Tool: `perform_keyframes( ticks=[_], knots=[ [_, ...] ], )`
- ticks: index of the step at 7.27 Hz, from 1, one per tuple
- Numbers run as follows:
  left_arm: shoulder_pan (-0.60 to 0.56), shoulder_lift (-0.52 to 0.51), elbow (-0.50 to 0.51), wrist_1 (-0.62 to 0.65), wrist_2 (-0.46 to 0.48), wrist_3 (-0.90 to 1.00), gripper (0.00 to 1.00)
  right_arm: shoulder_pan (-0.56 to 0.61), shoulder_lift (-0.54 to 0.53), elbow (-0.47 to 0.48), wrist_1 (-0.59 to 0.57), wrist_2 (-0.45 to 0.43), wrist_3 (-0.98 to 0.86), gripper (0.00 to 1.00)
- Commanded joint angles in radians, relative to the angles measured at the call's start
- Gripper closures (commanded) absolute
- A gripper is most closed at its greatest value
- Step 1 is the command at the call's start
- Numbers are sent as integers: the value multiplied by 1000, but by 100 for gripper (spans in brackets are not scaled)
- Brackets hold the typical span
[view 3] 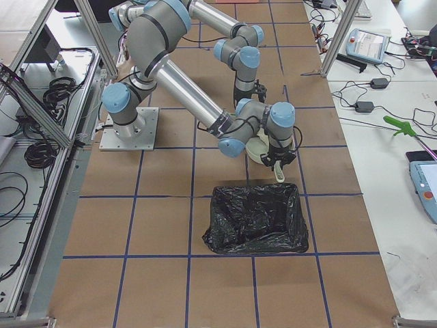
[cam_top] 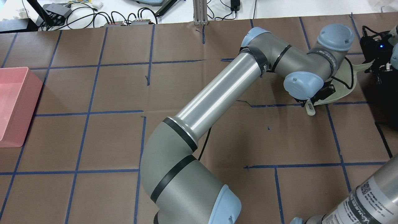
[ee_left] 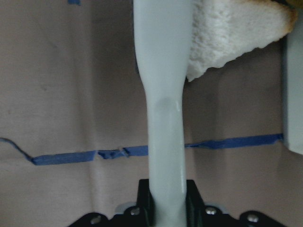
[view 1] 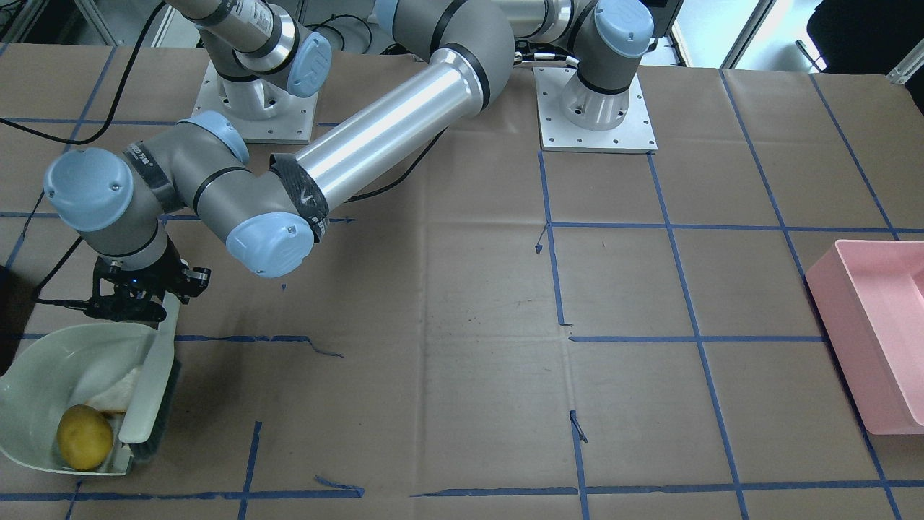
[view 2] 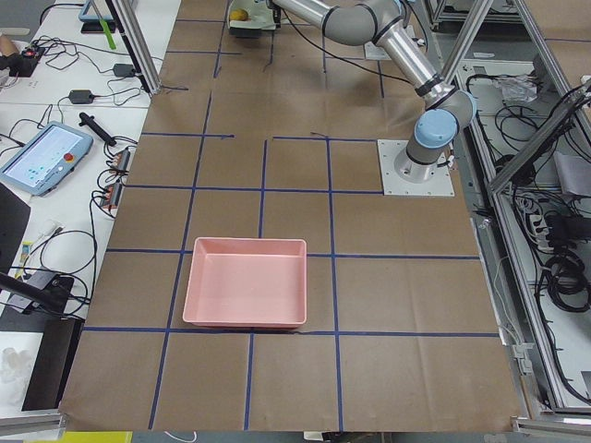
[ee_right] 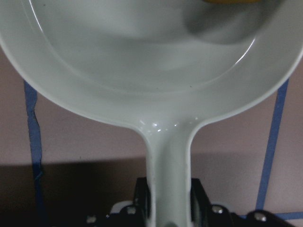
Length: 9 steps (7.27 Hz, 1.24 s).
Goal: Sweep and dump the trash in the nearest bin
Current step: 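Sweep the bread and potato into the dustpan with the left-held brush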
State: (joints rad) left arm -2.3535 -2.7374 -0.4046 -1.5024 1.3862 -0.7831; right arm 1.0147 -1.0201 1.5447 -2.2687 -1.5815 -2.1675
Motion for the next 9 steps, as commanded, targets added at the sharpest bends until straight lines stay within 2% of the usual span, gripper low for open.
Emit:
perform_keyframes(
  ticks=[1, 3, 4, 5, 7, 9],
  knots=[
    [-29, -39, 73, 14, -84, -59, 100, -1, 0, 0, 0, 0, 0, 100],
    [-50, -120, 168, 68, -203, -123, 100, -1, 0, 0, 0, 0, 0, 100],
    [-50, -146, 228, 86, -223, -195, 100, -1, -2, 0, 0, 0, 0, 100],
    [-50, -148, 275, 64, -226, -200, 100, -1, -2, 0, 0, 0, 0, 100],
    [-59, -136, 290, -10, -227, -212, 100, 1, -2, 0, 0, 0, 0, 100],
    [-66, -127, 302, -16, -233, -300, 100, -1, 0, 0, 0, 14, 0, 100]
  ],
)
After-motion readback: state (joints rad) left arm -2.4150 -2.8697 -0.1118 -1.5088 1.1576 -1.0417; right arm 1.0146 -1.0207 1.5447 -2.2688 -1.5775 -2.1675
